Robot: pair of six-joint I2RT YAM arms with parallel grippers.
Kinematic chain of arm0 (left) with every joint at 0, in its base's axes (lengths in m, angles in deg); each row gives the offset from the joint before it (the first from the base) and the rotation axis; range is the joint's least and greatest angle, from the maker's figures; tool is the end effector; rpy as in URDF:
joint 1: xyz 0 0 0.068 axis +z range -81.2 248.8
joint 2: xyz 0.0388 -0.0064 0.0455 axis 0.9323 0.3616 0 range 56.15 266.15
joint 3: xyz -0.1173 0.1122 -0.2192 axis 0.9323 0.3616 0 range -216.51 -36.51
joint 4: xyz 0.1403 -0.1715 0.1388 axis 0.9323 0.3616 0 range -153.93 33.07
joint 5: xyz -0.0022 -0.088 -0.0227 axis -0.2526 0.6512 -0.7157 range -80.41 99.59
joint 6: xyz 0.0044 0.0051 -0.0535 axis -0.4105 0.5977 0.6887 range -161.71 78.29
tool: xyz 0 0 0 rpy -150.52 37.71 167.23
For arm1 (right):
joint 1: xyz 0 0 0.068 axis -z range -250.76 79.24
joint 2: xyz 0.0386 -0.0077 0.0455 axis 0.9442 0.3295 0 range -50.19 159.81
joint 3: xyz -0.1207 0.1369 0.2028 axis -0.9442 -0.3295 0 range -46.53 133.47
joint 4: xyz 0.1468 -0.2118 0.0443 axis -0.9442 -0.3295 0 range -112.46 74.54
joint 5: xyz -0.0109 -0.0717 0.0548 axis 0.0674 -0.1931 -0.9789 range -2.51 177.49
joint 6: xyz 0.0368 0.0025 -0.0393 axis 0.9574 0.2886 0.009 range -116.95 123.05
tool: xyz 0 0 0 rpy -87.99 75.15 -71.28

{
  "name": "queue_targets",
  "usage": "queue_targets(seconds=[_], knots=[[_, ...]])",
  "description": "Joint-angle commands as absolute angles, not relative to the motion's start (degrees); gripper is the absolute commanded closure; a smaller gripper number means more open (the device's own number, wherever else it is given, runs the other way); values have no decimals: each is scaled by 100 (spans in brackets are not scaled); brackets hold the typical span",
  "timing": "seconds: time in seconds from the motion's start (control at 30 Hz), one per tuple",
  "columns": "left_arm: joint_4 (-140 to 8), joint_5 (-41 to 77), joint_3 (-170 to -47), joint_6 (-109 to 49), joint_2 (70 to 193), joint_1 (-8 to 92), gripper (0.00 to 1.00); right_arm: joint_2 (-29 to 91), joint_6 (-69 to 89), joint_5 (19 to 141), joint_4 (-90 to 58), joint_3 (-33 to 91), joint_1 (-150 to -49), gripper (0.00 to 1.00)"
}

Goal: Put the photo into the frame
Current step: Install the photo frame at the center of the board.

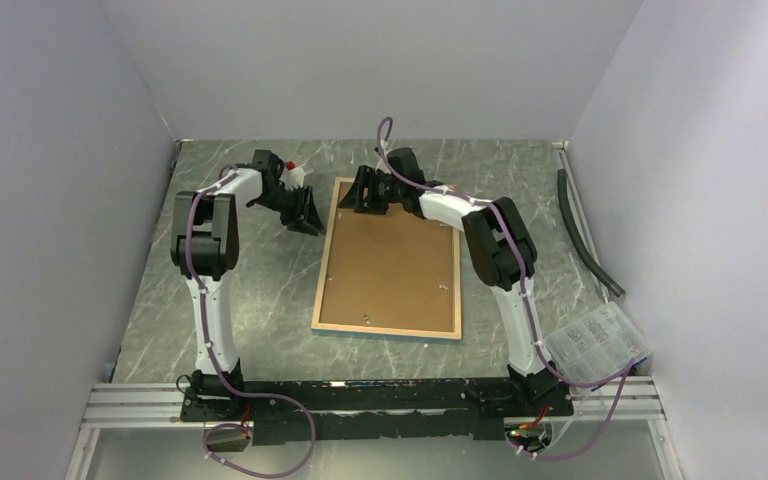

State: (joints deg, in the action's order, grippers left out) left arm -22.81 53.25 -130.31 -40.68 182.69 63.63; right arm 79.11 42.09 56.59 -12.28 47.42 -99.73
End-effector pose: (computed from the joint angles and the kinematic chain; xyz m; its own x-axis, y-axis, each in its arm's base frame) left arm 0.4394 -0.0644 0.1476 -0.9612 0.0739 -0.2658 0.2389 0.7047 -0.6681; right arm 0.4376 0.2631 0.1695 -0.8631 0.1400 -0.4853 -0.3248 0.5820 0.7455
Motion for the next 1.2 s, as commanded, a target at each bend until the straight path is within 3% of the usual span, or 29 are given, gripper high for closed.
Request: queue_targets(seconds=[0.0, 0.27, 1.17], knots=[[-2426, 5590, -13338, -3737, 18444, 6432, 61, 8264, 4389, 5790, -1050, 5144, -9995, 38], [-2496, 5986, -13214, -3776, 18568, 6416, 76, 8742, 4446, 5745, -1136, 5648, -10004, 39], [-2730, 5955, -12864, -3784, 18509, 6388, 81, 9009, 4880, 5312, -864, 5564, -10246, 44]])
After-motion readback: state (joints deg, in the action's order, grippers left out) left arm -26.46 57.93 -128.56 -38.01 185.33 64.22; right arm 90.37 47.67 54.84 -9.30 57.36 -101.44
